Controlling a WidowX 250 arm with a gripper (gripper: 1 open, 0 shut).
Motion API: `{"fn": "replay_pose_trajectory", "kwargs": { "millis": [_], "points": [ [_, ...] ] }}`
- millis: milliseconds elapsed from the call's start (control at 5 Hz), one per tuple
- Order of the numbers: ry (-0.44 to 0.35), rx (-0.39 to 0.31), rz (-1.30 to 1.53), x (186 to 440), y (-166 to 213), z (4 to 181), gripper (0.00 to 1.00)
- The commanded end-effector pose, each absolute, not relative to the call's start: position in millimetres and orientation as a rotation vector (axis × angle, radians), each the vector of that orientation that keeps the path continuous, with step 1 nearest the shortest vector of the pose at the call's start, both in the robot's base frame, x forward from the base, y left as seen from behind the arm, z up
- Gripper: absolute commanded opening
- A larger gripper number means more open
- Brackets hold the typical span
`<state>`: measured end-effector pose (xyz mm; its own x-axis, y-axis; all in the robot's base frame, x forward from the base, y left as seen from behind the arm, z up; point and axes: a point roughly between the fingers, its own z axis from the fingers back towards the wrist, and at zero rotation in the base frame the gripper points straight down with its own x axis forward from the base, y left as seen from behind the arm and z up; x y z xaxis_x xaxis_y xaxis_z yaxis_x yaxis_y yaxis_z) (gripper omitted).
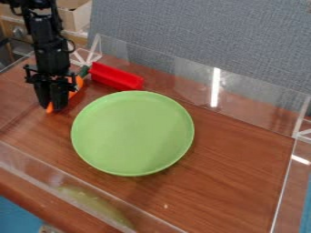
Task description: Put the carrot on the green plate
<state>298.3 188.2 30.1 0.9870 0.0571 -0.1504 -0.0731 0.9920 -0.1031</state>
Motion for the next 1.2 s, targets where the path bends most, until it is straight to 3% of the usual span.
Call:
{"fn": "replay_pose_trajectory", "kwargs": {
  "millis": [0, 600, 800, 1000],
  "points": [
    [0.078, -0.069, 0.006, 316.6, 193.1, 55.8, 0.0],
    [-0.019, -0.101, -0.038, 299.0, 136.0, 132.5, 0.0],
    [-0.003, -0.117, -0.129, 290.8, 106.9, 146.4, 0.0],
    [0.039, -0.133, -0.23, 282.8, 78.8, 146.6, 0.0]
  ]
}}
